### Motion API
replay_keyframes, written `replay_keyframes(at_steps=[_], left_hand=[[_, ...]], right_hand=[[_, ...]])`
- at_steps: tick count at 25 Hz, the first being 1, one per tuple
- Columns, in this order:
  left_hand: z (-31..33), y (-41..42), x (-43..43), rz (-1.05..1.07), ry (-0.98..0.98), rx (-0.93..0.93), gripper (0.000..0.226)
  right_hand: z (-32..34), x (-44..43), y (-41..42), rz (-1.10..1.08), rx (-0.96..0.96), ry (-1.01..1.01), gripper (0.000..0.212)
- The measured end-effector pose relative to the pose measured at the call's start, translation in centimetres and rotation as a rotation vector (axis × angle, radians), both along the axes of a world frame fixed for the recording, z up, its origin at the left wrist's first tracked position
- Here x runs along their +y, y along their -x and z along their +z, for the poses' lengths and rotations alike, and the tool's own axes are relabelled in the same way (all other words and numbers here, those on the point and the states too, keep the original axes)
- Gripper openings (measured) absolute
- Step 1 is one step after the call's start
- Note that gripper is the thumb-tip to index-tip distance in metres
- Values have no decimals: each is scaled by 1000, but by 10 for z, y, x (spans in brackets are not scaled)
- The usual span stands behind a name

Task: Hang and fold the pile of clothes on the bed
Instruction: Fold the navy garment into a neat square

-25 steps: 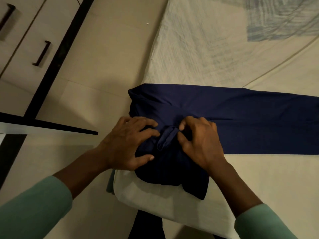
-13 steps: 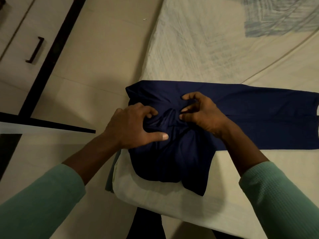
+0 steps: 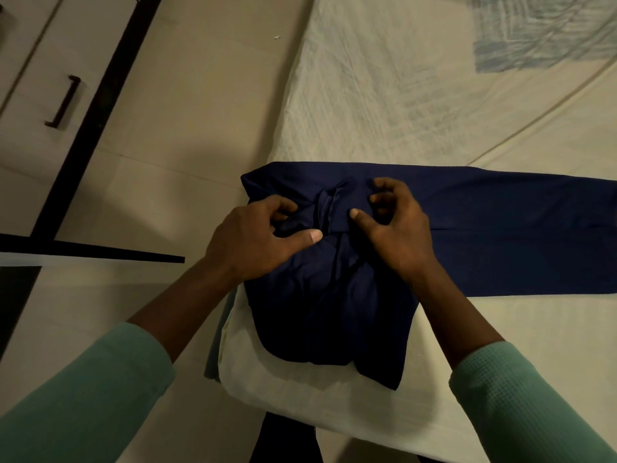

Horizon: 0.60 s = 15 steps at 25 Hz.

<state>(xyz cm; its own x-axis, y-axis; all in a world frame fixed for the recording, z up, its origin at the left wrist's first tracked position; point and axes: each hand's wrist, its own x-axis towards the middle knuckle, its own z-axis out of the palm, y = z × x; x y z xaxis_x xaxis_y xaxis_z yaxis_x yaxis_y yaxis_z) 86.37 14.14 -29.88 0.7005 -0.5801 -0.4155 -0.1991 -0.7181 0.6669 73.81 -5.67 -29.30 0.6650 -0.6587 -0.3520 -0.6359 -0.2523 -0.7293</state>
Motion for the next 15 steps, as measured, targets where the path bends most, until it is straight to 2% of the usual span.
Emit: replay_keyframes(at_steps=[2,5,7,9,10,11,13,15], left_hand=[[-1,0,-1,24,-9,-29,62],[0,-3,-4,1,-44,-62,53],[0,-4,-7,-71,-83,-134,38],[-1,-8,-8,-44,-54,-143,13],[-2,-11,-9,18,-4,-85,6],[-3,-15,-11,119,61,15,13],[1,-22,-14,321,158,240,29],[7,-30,-16,338,134,367,31]], right_hand=[[-5,-5,-6,-27,28,10,40],[-8,-8,-15,-92,59,-117,19],[-9,-9,-19,-111,78,-207,17],[-9,-10,-20,-116,101,-268,17],[-6,-10,-21,-138,98,-300,13],[-2,-10,-21,-183,77,-339,6],[4,-11,-21,-263,23,-439,17],[9,-14,-20,-291,21,-464,12]])
